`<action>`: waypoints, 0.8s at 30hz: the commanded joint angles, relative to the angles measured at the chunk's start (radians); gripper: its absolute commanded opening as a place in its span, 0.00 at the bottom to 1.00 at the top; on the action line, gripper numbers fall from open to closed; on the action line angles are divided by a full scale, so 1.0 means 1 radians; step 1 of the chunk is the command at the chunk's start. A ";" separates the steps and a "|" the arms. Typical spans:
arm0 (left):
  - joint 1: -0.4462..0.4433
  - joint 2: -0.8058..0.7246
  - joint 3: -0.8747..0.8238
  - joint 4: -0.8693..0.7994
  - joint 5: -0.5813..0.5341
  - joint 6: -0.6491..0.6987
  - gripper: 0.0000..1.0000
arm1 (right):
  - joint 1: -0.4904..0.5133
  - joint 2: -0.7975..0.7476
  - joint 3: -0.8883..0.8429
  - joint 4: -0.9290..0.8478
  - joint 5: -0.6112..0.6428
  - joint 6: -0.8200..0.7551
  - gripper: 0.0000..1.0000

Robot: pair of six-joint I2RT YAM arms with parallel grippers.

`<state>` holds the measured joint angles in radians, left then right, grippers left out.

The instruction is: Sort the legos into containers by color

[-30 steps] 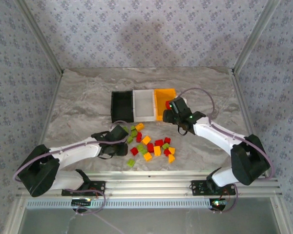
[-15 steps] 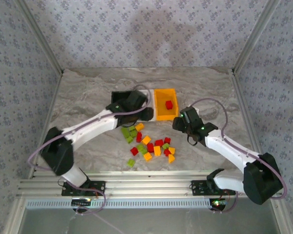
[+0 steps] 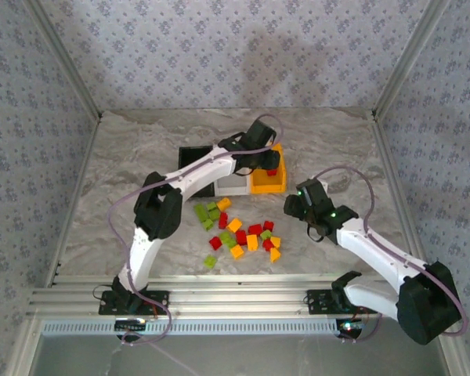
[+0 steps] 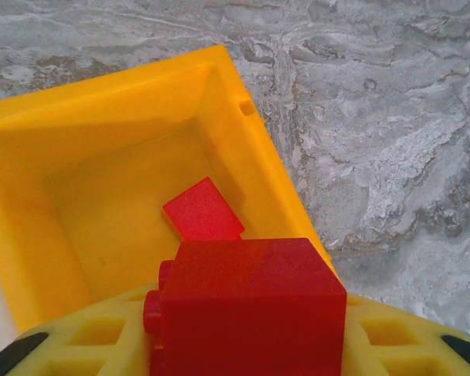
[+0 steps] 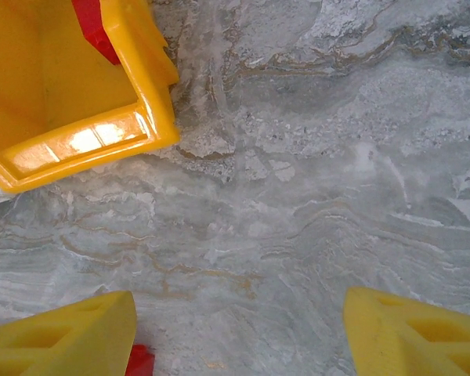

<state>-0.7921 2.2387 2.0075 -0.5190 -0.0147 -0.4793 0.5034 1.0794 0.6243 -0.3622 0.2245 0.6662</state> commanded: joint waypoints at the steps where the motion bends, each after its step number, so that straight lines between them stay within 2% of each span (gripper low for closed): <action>1: 0.010 0.043 0.093 -0.079 0.023 0.011 0.46 | -0.005 -0.024 -0.009 -0.033 0.014 0.008 0.72; 8: 0.008 0.087 0.209 -0.129 0.047 -0.002 0.65 | -0.006 -0.033 -0.015 -0.021 -0.012 0.005 0.74; 12: -0.001 0.030 0.206 -0.136 0.084 -0.015 0.69 | -0.005 -0.029 -0.013 -0.016 -0.048 -0.017 0.74; 17: -0.038 -0.211 -0.076 0.021 0.094 -0.014 0.80 | 0.015 -0.011 -0.018 0.003 -0.116 -0.062 0.75; 19: -0.044 -0.313 -0.216 0.082 0.103 -0.028 0.96 | 0.039 0.005 -0.015 0.011 -0.140 -0.082 0.75; 20: -0.044 -0.366 -0.295 0.118 0.110 -0.040 0.99 | 0.056 0.016 -0.011 0.009 -0.146 -0.088 0.76; 24: -0.045 -0.585 -0.579 0.217 0.102 -0.079 1.00 | 0.152 0.062 0.010 0.035 -0.156 -0.130 0.76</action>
<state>-0.8433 1.7771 1.5536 -0.4103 0.0830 -0.5236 0.6006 1.1133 0.6178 -0.3439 0.1036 0.5926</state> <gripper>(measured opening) 0.994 0.758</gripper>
